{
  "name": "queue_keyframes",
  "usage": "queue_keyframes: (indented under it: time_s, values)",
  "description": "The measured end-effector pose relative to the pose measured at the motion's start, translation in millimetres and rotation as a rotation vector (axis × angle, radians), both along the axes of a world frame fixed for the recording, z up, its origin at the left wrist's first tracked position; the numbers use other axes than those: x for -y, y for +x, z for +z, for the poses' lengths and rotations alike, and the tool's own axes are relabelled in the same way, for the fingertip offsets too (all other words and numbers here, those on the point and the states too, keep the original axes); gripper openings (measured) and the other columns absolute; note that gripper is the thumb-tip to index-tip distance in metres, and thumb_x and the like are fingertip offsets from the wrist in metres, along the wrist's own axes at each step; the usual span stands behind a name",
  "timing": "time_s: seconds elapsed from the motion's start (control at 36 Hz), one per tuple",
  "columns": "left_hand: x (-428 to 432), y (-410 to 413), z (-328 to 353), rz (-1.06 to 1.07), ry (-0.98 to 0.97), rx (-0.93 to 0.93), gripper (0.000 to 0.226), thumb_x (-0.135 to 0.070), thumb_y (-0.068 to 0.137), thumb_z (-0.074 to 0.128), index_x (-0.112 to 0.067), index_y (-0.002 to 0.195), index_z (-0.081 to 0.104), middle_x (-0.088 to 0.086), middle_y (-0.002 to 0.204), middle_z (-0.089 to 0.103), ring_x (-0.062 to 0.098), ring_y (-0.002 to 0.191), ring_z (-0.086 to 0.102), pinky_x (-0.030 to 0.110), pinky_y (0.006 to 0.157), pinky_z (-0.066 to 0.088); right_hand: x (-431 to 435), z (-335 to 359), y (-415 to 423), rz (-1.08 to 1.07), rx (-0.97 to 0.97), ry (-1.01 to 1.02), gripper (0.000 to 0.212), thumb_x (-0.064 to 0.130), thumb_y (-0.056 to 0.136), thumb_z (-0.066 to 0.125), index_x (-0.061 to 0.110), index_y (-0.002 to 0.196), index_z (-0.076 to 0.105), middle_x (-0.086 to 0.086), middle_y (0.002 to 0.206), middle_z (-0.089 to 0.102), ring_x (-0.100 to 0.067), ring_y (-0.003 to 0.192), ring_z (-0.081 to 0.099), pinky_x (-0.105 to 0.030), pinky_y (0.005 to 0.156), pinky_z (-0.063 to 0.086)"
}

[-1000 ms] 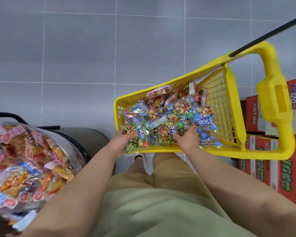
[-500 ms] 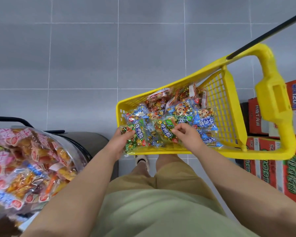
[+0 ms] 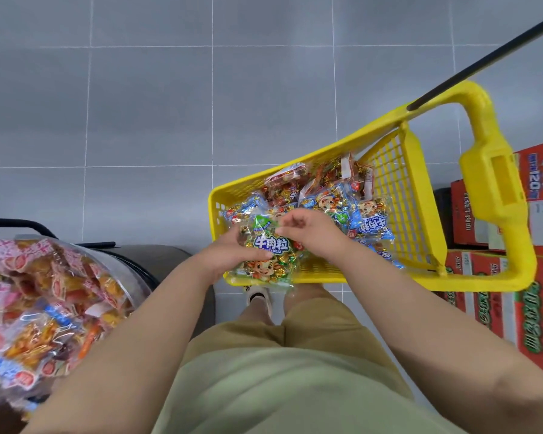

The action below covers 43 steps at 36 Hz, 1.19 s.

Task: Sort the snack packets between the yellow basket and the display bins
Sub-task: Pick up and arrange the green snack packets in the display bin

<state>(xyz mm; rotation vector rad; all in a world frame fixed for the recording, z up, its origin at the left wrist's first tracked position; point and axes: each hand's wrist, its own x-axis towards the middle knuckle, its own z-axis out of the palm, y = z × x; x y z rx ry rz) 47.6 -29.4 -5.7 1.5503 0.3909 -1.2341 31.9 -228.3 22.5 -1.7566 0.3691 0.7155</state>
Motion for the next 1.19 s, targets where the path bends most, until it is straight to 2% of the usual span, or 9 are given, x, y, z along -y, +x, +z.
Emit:
queue_keyframes:
  time_s: [0.08,0.25,0.42,0.5,0.61,0.72,0.89,1.06,1.19]
  values:
    - [7.0,-2.8,-3.5,0.004,0.050,0.044,0.088,-0.030,0.053,0.092,-0.033,0.127,0.044,-0.010,0.123,0.050,0.004,0.106,0.051,0.027,0.094,0.044,5.2,-10.3,-4.7,-0.151,0.024,-0.063,0.004,0.025,0.086,0.066,0.028,0.086,0.064,0.018,0.084,0.060,0.006,0.076,0.055,-0.011,0.069,0.044]
    - [12.7,-13.7,-12.2,0.209,0.137,0.011,0.111,-0.029,0.061,0.089,-0.020,0.150,0.025,0.005,0.152,0.034,0.022,0.136,0.036,0.036,0.108,0.032,53.0,-51.6,-24.4,-0.429,-0.198,-0.611,0.057,0.023,0.081,0.070,0.005,0.130,0.047,-0.014,0.126,0.053,-0.030,0.116,0.051,-0.046,0.098,0.042]
    - [4.6,-25.8,-14.3,0.393,0.165,-0.097,0.092,-0.019,0.064,0.087,-0.017,0.141,0.036,0.009,0.134,0.056,0.031,0.118,0.057,0.052,0.102,0.044,51.5,-72.0,-36.0,-0.451,-0.318,-0.464,0.068,0.017,0.079,0.075,0.008,0.128,0.029,-0.018,0.115,0.054,-0.033,0.097,0.057,-0.040,0.079,0.048]
    - [-2.4,-29.9,-14.7,0.424,0.173,-0.092,0.064,-0.010,0.071,0.082,-0.017,0.126,0.049,0.009,0.118,0.067,0.026,0.102,0.067,0.041,0.084,0.055,45.1,-77.0,-33.6,-0.470,-0.311,-0.466,0.064,0.019,0.079,0.075,0.010,0.122,0.027,-0.017,0.110,0.055,-0.034,0.097,0.057,-0.041,0.080,0.047]
    - [-13.1,-32.5,-11.4,0.462,0.184,-0.068,0.040,-0.006,0.075,0.078,-0.017,0.106,0.054,0.006,0.095,0.073,0.016,0.075,0.073,0.027,0.055,0.055,43.5,-75.1,-37.3,-0.506,-0.281,-0.385,0.055,0.023,0.078,0.076,0.015,0.107,0.030,-0.008,0.094,0.052,-0.020,0.073,0.054,-0.028,0.059,0.042]
    - [-24.3,-31.9,-4.4,0.542,0.167,-0.091,0.027,-0.005,0.079,0.074,-0.015,0.097,0.055,0.002,0.075,0.075,0.015,0.063,0.072,0.023,0.044,0.052,42.0,-66.4,-46.0,-0.492,-0.257,-0.310,0.050,0.024,0.079,0.076,0.011,0.112,0.040,-0.012,0.109,0.056,-0.024,0.092,0.056,-0.031,0.078,0.045]
    - [-46.1,-38.4,8.7,0.652,0.109,-0.102,0.055,-0.012,0.077,0.075,-0.002,0.126,0.054,0.018,0.112,0.068,0.032,0.102,0.066,0.050,0.092,0.051,23.9,-41.4,-52.2,-0.511,-0.214,-0.162,0.062,0.015,0.079,0.075,0.003,0.131,0.042,-0.015,0.126,0.055,-0.019,0.098,0.052,-0.029,0.081,0.041]
    - [-83.6,-78.9,30.8,0.675,0.207,0.020,0.114,-0.027,0.067,0.084,-0.019,0.153,0.010,0.012,0.156,0.026,0.034,0.141,0.027,0.056,0.111,0.022,2.8,-25.4,-60.4,-0.340,-0.217,-0.049,0.077,0.019,0.084,0.070,0.006,0.145,0.026,-0.014,0.143,0.039,-0.026,0.121,0.047,-0.037,0.096,0.040]
    - [-105.9,-145.6,48.8,0.915,0.268,0.023,0.114,-0.025,0.065,0.085,-0.023,0.153,0.012,0.009,0.158,0.021,0.031,0.142,0.026,0.053,0.114,0.021,-31.1,-20.8,-57.5,-0.152,-0.240,0.054,0.083,0.019,0.082,0.072,0.007,0.147,0.021,-0.016,0.142,0.040,-0.028,0.122,0.048,-0.044,0.106,0.035]
